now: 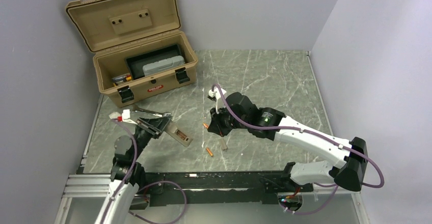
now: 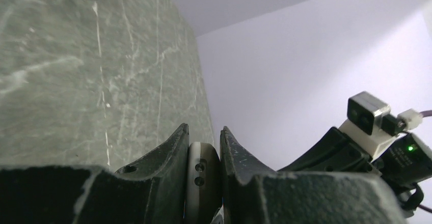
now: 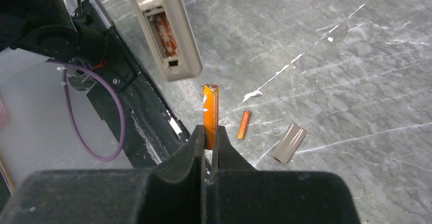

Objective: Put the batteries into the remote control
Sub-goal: Load the battery into the remote control.

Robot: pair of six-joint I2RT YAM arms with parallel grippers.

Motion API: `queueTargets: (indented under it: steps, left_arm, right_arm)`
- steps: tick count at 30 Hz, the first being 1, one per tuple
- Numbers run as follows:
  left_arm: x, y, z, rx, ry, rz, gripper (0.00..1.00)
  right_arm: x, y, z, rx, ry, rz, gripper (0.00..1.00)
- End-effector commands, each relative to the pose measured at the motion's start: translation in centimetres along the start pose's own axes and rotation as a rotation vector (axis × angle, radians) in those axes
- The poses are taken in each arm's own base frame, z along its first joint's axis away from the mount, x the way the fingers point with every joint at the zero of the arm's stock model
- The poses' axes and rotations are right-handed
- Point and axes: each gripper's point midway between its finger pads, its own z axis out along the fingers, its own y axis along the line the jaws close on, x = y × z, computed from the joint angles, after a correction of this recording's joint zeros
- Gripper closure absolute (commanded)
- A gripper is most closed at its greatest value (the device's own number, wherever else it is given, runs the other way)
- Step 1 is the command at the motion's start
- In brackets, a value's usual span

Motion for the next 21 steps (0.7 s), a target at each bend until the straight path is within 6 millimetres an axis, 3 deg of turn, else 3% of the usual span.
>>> queueTargets:
  steps: [1, 5, 7, 16, 21]
  left_arm:
    - [0.7, -3.6, 1.6, 0.128, -0.009, 0.041, 1.0]
    - [4.6, -4.2, 2.4, 0.147, 0.071, 0.017, 1.0]
    - [5.6, -4.1, 2.3, 0.163, 0.092, -0.003, 1.0]
    - [5.6, -2.1, 2.2, 0.112, 0.051, -0.039, 1.0]
    - [5.6, -1.5, 1.9, 0.098, 0.046, -0.061, 1.0]
  right_arm:
    - [-1.4, 0.7, -0.5, -0.01, -0.033, 0.018, 1.0]
    - [-1.2, 0.4, -0.7, 0.012, -0.02, 0.014, 1.0]
    - [-0.8, 0.3, -0.9, 0.024, -0.011, 0.024, 1.0]
    - [1.3, 1.5, 0.0, 0.04, -0.01, 0.184, 1.0]
    - [1.3, 3.3, 0.8, 0.045, 0.017, 0.143, 1.0]
